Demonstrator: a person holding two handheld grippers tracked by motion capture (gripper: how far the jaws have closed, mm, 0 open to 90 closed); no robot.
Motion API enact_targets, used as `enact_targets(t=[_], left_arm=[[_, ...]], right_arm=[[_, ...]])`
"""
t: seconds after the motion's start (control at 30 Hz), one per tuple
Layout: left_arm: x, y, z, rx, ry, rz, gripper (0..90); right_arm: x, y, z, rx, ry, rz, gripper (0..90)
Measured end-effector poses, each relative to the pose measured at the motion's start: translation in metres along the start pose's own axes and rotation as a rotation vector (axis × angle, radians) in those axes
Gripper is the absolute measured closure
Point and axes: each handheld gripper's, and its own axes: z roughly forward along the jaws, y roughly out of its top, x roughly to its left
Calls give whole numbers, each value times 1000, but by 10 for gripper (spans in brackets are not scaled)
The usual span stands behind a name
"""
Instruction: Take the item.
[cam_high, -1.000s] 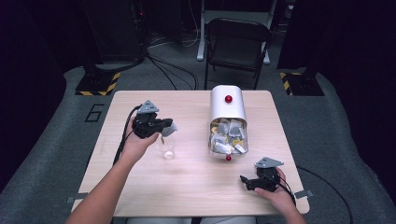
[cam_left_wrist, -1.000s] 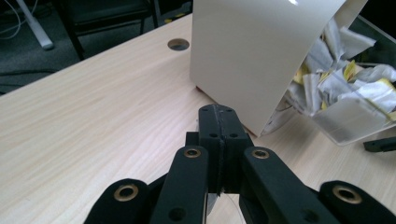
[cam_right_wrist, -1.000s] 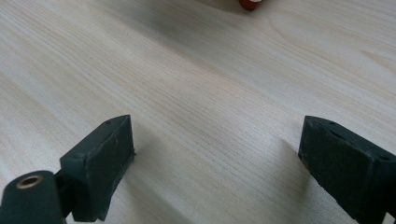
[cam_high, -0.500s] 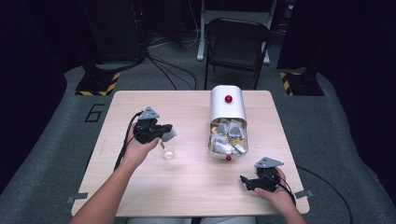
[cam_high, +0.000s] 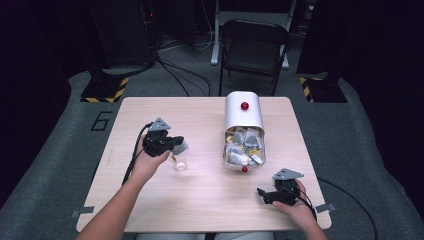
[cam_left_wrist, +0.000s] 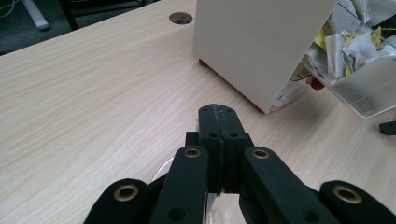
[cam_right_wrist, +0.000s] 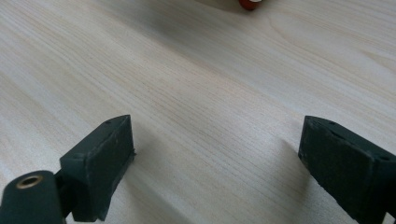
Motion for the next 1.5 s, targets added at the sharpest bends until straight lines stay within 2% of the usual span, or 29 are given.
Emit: enact_targets(t=[0.33,0.4,0.43,0.47,0.87,1.07,1.27,1.5], left_arm=[[-2,-1,2,14,4,-2,900],[0,-2,2,23,7,10,900],[-1,-2,2,26,5,-3,900],[-1,-3,2,28,9,6,900],[6,-14,0,30,23,-20,869],[8,-14,-6,16,21,-30,747],[8,-17,-14,22,46,-21,622],[10,-30,-25,11,65,-31,477]], right_arm=[[0,0,0,-1,0,0,99],[0,0,0,-1,3,1,99],[0,0,0,-1,2,1,99],[0,0,0,-3,-1,1,99],[0,0,0,-1,2,0,99],[0,0,0,-1,2,0,99],[0,0,0,0,0,0,99],[0,0,0,0,3,1,99]])
